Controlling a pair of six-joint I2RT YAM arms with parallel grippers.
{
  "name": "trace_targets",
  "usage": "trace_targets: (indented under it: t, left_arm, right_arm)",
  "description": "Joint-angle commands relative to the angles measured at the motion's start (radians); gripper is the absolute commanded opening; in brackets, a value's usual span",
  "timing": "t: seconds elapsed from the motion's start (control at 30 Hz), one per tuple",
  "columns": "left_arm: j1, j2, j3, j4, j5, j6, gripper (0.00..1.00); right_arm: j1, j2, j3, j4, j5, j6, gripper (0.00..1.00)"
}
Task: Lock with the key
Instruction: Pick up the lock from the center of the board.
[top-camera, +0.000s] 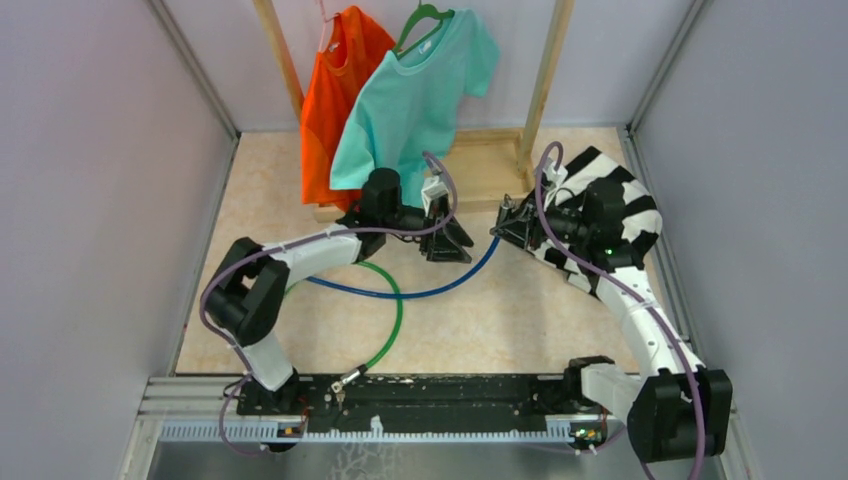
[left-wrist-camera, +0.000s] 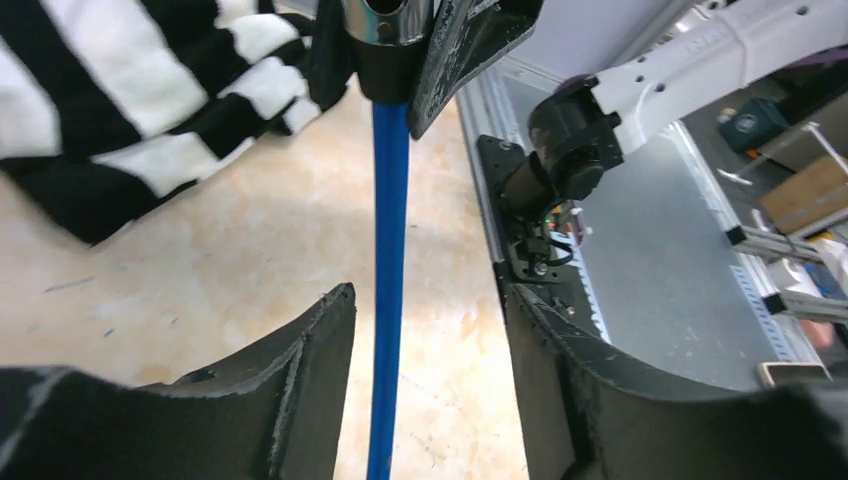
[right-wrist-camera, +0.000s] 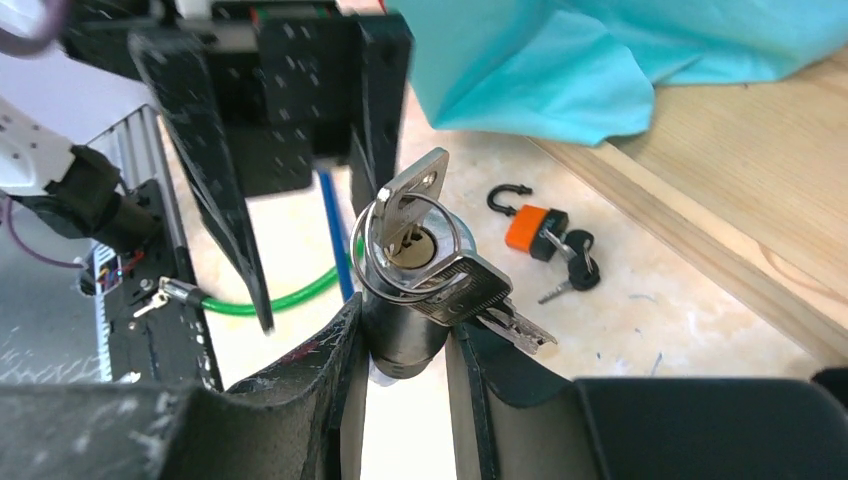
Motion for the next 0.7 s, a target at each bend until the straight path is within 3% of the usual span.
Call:
trace_targets:
  t: [0.0,0.23,0.33,0.47,0.67]
  left_arm:
    - [0.061,-0.131,-0.037,-0.31,-0.082,0.314,0.65]
    - [0.227,-0.307,-0.101,-0.768,-0.332,0.544,0.67]
    - [0.294,-0.376,-0.127,-0.893,-0.442,0.624,0.68]
    - [0.368,-0.412,-0.14,-0.999,-0.562,0.657,0.68]
    - [0.492,-0.377,-0.156,-1.057,-0.616,0.645,0.68]
  right_arm:
    - [-0.038,-0.05,0.067,-0.097,0.057,-0.095,0.0]
    - [-0.098,-0.078,0.09,-0.191,0.216,-0.083,0.0]
    - [-0.12,-0.08,0.11,-0.233,0.313,-0.083,0.0]
    - [-0.134,-0.079,0.132,-0.286,0.437,-0.091,0.0]
    - [-0.139,-0.086,0.141,-0.347,0.632,-0.125,0.0]
